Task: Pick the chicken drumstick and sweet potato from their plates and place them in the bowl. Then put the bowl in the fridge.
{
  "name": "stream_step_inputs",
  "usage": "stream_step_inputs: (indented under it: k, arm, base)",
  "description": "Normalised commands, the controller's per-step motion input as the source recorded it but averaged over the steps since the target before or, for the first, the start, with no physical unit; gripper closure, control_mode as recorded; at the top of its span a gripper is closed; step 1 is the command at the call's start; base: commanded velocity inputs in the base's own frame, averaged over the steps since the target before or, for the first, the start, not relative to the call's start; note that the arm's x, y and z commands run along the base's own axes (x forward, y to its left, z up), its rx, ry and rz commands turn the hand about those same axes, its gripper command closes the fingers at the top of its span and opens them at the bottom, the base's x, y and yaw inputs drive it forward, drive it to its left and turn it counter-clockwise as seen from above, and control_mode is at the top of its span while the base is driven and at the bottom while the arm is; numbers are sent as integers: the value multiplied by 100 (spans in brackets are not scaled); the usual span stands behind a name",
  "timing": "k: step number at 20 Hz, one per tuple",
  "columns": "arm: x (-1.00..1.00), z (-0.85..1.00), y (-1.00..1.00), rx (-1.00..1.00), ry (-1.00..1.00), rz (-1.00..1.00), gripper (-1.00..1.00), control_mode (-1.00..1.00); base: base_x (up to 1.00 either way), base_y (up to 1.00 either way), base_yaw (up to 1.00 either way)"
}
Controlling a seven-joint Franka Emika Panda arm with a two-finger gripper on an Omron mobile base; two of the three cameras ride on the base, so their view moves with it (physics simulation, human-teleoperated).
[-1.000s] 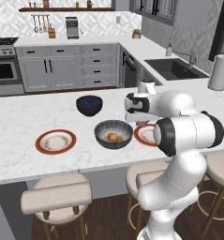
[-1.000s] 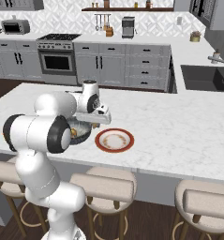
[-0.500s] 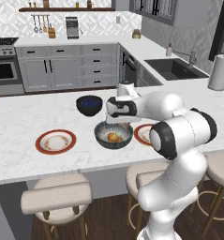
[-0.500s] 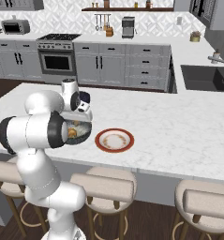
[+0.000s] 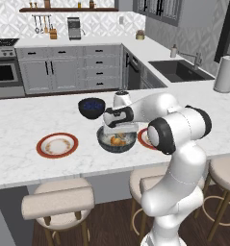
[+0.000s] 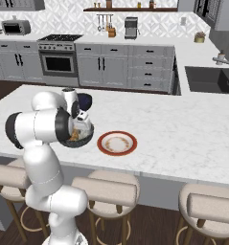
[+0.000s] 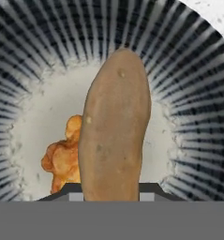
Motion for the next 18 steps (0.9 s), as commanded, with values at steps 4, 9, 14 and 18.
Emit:
stream_step_inputs:
  k: [4,9,14,18]
  arm:
    - [0,-21,1,0,0,0,100,-100]
    - [0,-1,3,0,0,0,-100,-100]
    - [0,1,0,0,0,0,-100,-100]
    - [-6,22,3,0,-1,-4,-100,-100]
  base:
    - [0,0,0]
    - [0,0,0]
    - [0,0,0]
    - [0,0,0]
